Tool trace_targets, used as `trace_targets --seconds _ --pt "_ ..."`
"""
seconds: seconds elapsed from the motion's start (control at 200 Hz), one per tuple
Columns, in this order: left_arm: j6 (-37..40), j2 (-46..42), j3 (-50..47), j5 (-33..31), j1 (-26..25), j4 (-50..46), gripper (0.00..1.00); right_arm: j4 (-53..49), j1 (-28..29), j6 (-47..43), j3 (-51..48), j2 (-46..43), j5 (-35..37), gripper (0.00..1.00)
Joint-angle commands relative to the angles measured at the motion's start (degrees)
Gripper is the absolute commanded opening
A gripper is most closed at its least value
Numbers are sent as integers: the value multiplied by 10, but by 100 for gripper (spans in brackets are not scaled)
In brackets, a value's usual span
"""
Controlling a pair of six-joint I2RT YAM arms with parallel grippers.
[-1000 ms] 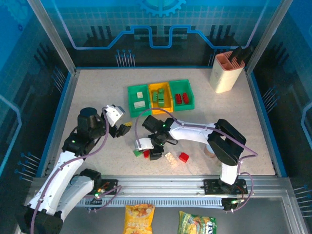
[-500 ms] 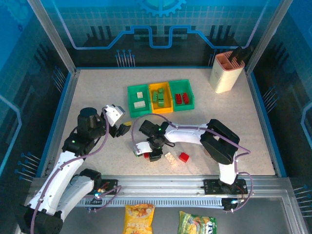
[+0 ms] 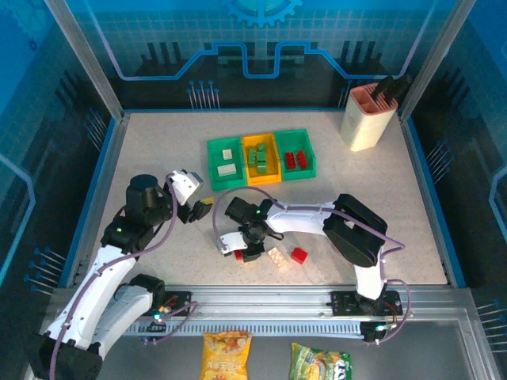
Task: Sort the legos into containers by color
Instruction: Pick up the lego from the bottom-center of the table, then place the lego in the container.
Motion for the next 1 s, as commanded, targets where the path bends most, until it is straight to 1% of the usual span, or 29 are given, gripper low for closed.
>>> trace_targets --seconds 0.0,0.13,0.25,0.53,0.59,0.675,0.85,0.996 --pt "8 -2 4 9 -4 -5 72 -16 7 1 16 -2 -10 35" --pt "7 0 4 9 -4 -4 72 -20 5 2 22 -9 -13 31" --pt "6 3 5 7 -4 -6 72 -20 0 6 26 -20 -22 31" --pt "4 3 6 8 -4 -5 72 14 -48 58 9 -60 -71 32" --pt "3 4 7 8 -4 -5 72 31 -63 81 2 -71 -85 32" --pt "3 6 7 8 -4 -4 72 52 -85 119 -6 -80 -83 31" --pt "1 6 7 6 -4 -4 72 87 -138 204 -20 -92 -60 31" --pt "1 7 7 4 -4 -2 72 122 -187 288 -36 -110 -34 28"
